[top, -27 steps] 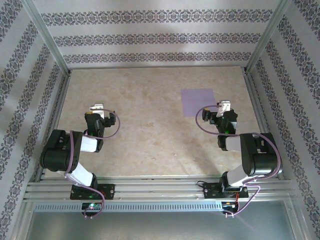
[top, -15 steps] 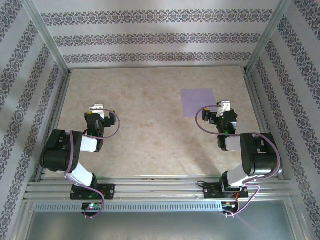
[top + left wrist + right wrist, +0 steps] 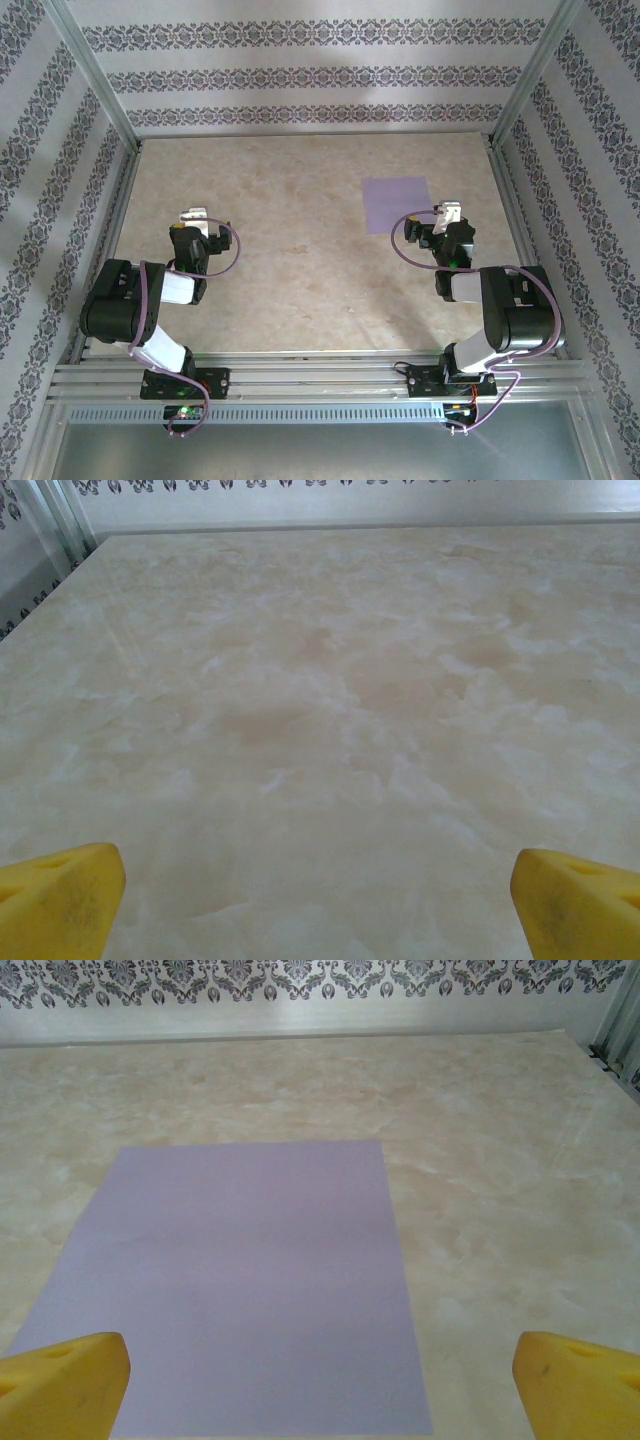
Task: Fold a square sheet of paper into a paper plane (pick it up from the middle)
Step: Move the square sheet of paper to the center of the table.
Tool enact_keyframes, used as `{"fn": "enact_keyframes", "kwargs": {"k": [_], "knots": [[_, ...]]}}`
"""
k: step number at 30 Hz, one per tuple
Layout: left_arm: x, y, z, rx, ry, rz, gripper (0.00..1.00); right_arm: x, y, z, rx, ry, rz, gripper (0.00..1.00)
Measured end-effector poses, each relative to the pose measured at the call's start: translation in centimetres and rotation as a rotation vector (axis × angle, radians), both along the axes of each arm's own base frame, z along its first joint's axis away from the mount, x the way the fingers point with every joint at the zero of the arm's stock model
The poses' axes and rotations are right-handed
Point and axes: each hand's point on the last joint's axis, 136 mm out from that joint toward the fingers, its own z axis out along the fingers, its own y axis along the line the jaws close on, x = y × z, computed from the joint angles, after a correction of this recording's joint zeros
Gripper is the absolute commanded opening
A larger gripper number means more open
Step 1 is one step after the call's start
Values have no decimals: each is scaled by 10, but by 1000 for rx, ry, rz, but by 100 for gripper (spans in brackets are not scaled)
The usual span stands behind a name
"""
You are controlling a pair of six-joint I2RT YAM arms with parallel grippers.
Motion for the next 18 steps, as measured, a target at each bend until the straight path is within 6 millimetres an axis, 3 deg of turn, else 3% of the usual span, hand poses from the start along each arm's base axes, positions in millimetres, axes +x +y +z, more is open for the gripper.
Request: {"fn": "enact_keyframes", "kwargs": {"k": [6,9,18], "knots": [[-2,0,1,0,-3,0,99,-2,4,1,-14,8,13,98],[-7,2,17,2,-25,8,99,-6,10,15,-36,7,17,98],[-18,17,122,-84,-246,117,100,4,20,134,109,-62,-13,98]]}}
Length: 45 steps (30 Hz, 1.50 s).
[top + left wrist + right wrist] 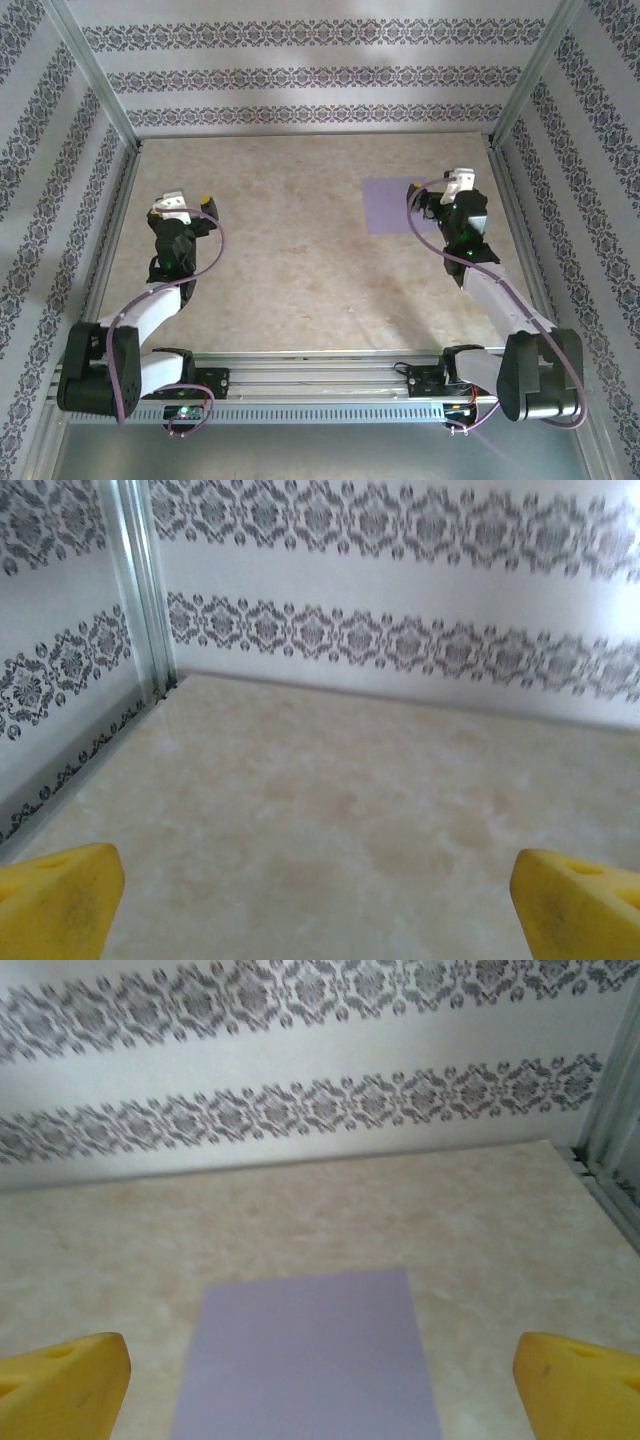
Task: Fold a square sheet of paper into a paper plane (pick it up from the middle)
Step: Move the square sheet of paper to the center of the table.
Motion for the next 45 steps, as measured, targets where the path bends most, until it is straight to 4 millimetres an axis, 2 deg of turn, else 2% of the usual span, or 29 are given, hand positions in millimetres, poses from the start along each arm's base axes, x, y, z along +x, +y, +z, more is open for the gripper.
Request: {"fn": "enact_keyframes", "kwargs": {"k": [2,4,6,8,10,14,18,21,23,32,36,45], "knots": [[-4,0,10,-58,-18,9,99,1,6,4,75,48,12,98],[-7,-1,17,-127,-19,8,99,5,15,-1,153,120,37,98],[-8,-8,22,-197,-11,-23,100,10,26,-15,242,209,68,98],[-6,-18,22,-260,13,-67,94,12,35,-36,312,301,79,98],[-3,-30,13,-316,67,-119,94,13,42,-63,373,403,79,97],[6,-54,-20,-420,214,-215,100,19,54,-110,455,583,61,92],[9,-70,-65,-521,373,-248,100,35,65,-138,490,691,37,91],[12,-77,-87,-577,461,-244,100,49,71,-149,497,731,27,90],[12,-79,-93,-600,484,-241,100,58,74,-153,498,742,21,90],[21,-87,-89,-629,508,-277,100,92,82,-181,500,798,13,90],[20,-88,-96,-634,530,-277,100,92,85,-194,511,832,15,88],[21,-91,-105,-643,559,-281,100,79,102,-196,505,865,49,88]]}}
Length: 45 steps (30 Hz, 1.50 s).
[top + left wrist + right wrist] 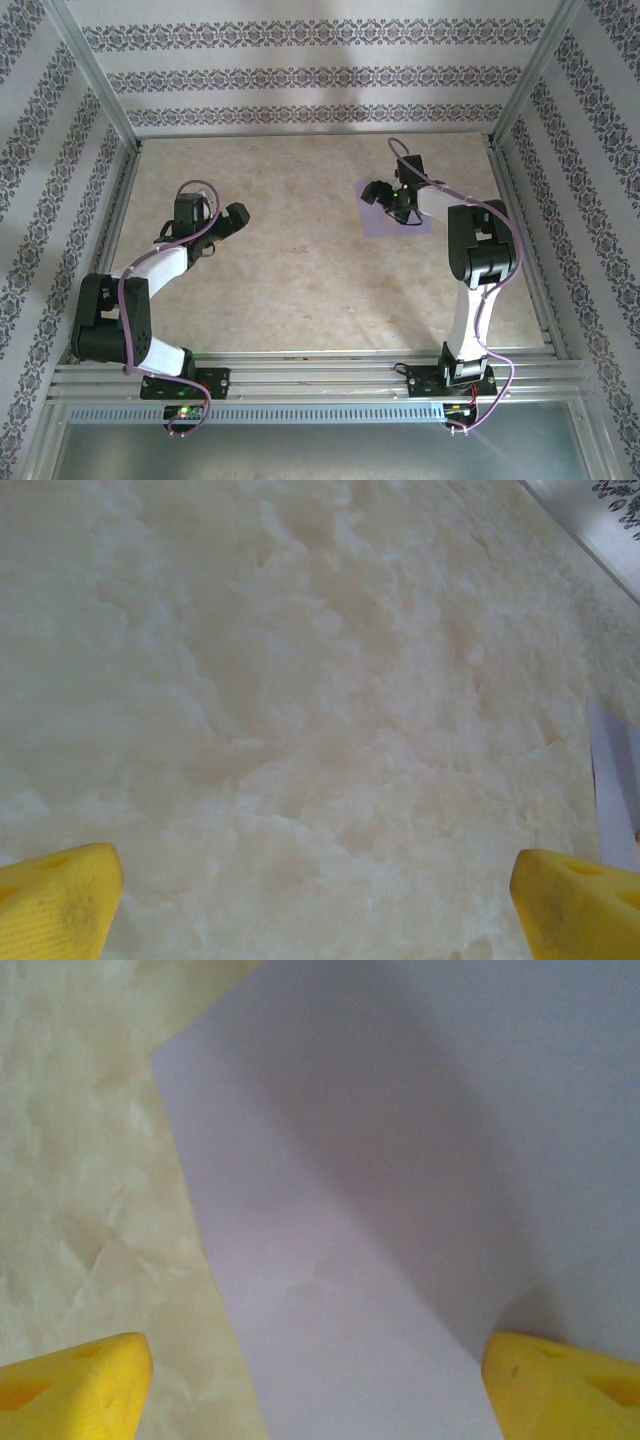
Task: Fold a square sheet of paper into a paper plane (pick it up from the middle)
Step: Move the square sheet of paper to the center of the table.
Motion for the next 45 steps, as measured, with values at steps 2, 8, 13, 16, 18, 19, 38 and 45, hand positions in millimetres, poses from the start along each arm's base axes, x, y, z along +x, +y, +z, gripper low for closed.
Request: {"fn": "enact_keyframes", "kwargs": {"k": [2,8,13,16,18,19,38,45], "knots": [[2,0,0,0,0,-1,100,-10,6,0,12,15,17,87],[6,-2,4,-7,-5,-8,100,-55,35,0,38,81,83,87],[6,-5,-4,-20,17,-16,100,-107,80,1,72,153,128,88],[5,-6,-10,-33,37,-15,100,-137,110,0,88,196,139,88],[5,-7,-14,-42,49,-13,100,-154,132,1,99,214,137,88],[5,-7,-15,-45,53,-14,100,-160,141,1,105,222,135,88],[-5,-50,-3,-87,178,-120,100,-145,113,61,133,23,55,84],[-33,-110,-15,-87,272,-255,100,-170,91,16,-13,140,143,71]]}}
